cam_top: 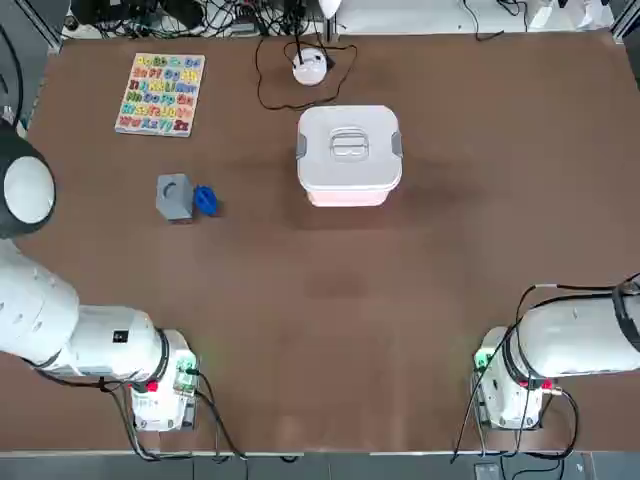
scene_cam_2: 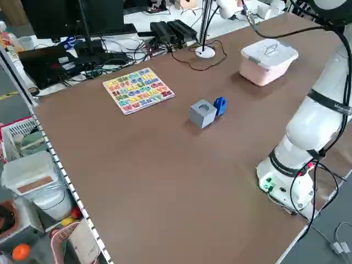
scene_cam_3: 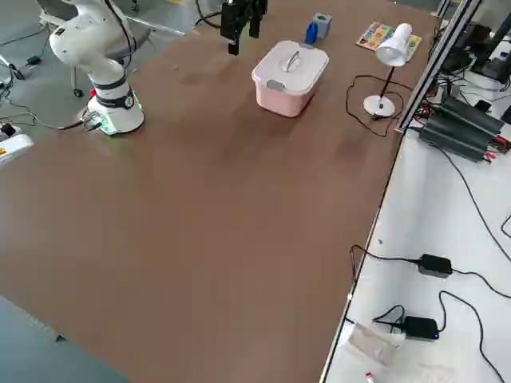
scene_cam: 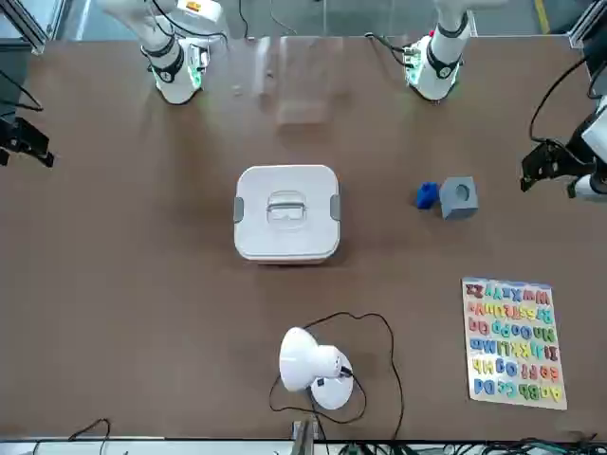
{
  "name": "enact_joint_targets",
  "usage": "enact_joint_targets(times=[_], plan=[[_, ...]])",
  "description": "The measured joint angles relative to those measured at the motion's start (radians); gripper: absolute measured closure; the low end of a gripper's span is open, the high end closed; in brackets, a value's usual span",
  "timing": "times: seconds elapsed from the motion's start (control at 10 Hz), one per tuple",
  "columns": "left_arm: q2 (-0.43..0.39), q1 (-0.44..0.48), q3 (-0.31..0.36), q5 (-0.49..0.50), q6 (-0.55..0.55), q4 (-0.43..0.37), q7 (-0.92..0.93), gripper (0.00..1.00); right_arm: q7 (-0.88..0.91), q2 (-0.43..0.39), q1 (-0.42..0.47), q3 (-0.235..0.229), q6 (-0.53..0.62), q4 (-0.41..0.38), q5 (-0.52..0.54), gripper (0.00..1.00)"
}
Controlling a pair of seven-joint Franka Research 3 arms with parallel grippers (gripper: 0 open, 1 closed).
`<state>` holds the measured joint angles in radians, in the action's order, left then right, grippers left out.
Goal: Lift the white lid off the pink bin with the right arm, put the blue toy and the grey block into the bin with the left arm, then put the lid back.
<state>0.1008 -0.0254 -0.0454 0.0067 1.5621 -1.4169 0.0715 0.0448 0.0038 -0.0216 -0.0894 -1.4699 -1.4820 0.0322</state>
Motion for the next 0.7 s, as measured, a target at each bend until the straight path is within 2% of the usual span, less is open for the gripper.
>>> enact_joint_targets(times=[0.7], plan=[[0.063, 0.002, -0.029, -0.01, -0.003, -0.017, -0.124, 0.0, 0.0, 0.0, 0.0, 0.0, -0.001, 0.0, 0.0, 0.0]])
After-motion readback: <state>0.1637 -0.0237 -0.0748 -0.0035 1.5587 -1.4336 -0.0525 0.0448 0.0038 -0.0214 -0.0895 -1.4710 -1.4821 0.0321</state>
